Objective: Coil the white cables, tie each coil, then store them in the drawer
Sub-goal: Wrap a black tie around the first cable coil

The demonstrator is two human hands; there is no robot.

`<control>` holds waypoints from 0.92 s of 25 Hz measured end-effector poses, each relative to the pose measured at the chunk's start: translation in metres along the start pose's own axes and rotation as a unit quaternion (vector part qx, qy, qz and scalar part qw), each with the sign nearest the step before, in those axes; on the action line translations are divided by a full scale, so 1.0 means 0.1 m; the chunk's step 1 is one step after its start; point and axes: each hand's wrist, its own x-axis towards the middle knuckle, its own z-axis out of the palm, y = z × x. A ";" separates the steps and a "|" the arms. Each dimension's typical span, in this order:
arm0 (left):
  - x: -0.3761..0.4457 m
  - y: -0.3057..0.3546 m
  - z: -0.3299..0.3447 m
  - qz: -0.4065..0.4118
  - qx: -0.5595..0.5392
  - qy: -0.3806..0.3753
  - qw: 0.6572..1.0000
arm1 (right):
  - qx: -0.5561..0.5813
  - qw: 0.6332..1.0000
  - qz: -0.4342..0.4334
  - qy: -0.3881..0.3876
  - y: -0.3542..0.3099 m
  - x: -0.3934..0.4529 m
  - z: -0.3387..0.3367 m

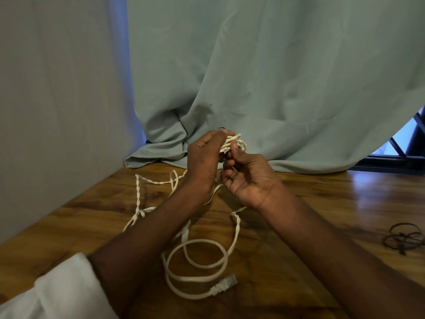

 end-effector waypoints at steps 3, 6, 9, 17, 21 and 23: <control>-0.01 -0.01 -0.01 0.020 0.024 0.005 1.000 | -0.044 0.999 -0.012 0.011 0.00 0.02 -0.01; 0.04 0.01 -0.06 0.034 0.044 0.032 0.998 | -0.111 0.993 -0.001 0.026 -0.01 0.02 -0.04; 0.09 0.02 -0.11 0.030 0.038 0.054 0.997 | -0.203 0.976 -0.038 0.075 0.01 -0.04 -0.03; 0.18 -0.05 -0.19 0.017 0.045 0.086 0.995 | -0.434 0.843 -0.304 0.093 0.04 -0.06 0.01; 0.17 -0.03 -0.19 0.001 0.020 0.094 0.995 | -0.451 0.844 -0.287 0.039 -0.03 -0.04 -0.05; 0.18 -0.02 -0.20 -0.012 0.007 0.091 0.996 | -0.470 0.831 -0.298 0.020 -0.06 -0.03 -0.08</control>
